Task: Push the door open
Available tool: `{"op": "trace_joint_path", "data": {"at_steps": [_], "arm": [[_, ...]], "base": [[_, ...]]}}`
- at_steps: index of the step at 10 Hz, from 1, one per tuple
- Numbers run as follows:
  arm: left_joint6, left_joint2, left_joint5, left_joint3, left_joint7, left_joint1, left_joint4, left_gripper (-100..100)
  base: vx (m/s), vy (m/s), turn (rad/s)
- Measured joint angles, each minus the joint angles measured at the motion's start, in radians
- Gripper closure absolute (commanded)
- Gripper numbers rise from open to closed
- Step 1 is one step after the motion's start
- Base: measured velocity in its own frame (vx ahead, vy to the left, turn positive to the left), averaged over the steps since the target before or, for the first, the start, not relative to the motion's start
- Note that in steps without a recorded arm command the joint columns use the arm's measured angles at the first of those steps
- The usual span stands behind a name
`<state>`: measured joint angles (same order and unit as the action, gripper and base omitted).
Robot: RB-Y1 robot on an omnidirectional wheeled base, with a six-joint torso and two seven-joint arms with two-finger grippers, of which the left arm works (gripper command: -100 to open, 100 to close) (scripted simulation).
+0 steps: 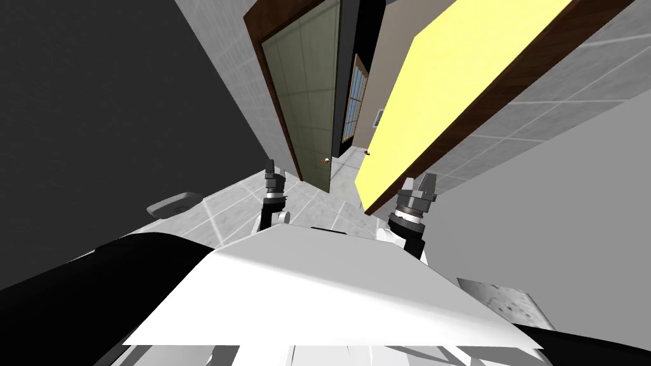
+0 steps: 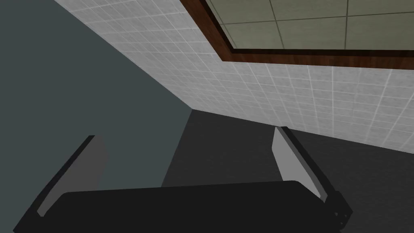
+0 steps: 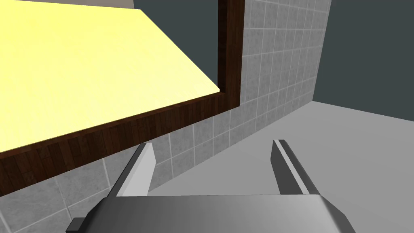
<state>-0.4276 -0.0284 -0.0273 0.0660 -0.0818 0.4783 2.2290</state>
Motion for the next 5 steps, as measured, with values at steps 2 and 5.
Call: {"op": "trace_joint_path", "data": {"at_steps": [2, 5], "arm": [[-0.007, 0.011, 0.007, -0.005, 0.002, -0.015, -0.038, -100], [-0.025, 0.023, 0.016, -0.02, 0.0, -0.041, -0.106, -100]], "base": [[0.086, 0.052, -0.05], [0.088, 0.047, -0.049]]}}
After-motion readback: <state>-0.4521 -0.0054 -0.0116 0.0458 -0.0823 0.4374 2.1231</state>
